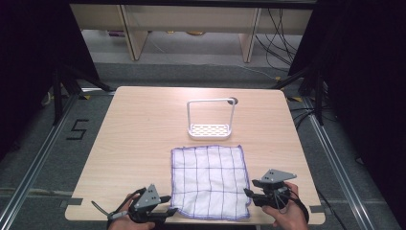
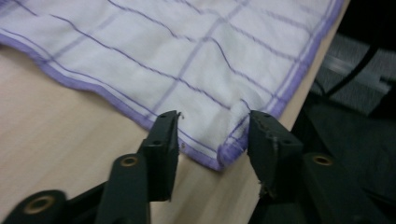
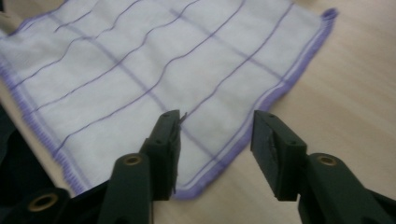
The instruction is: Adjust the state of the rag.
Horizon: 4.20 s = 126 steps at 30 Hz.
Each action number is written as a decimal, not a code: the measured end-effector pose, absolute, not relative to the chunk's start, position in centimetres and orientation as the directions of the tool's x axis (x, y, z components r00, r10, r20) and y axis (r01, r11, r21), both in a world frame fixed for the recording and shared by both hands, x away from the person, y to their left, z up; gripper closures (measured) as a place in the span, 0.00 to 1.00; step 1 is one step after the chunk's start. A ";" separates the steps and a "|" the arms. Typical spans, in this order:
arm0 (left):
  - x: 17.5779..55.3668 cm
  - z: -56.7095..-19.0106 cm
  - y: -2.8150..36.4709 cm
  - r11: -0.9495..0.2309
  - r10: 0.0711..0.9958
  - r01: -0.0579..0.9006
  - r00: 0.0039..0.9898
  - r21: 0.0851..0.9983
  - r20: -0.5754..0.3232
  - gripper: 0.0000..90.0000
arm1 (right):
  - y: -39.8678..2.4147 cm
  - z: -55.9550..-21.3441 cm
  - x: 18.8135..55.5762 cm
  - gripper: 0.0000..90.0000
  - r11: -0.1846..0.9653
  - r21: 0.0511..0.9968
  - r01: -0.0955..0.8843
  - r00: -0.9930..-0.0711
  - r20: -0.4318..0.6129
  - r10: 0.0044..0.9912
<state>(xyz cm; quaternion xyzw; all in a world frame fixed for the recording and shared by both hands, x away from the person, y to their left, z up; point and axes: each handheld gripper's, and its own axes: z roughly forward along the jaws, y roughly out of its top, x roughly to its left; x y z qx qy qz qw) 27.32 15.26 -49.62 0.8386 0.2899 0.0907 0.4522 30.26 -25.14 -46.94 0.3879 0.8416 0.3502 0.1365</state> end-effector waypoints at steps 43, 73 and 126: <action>45.2 -49.5 13.5 -0.423 0.742 0.536 0.668 0.731 -0.060 0.43 | -22.8 -48.0 46.7 0.56 0.434 0.673 0.599 -0.574 -0.017 0.819; 45.2 -51.3 13.0 -0.501 0.694 0.490 0.720 0.713 -0.007 0.53 | -20.9 -49.9 46.8 0.63 0.456 0.622 0.636 -0.571 -0.018 0.821; 33.7 -46.4 15.3 -0.456 0.533 0.216 0.843 0.863 0.071 0.94 | -24.1 -42.7 33.9 0.97 0.396 0.813 0.428 -0.750 0.075 0.657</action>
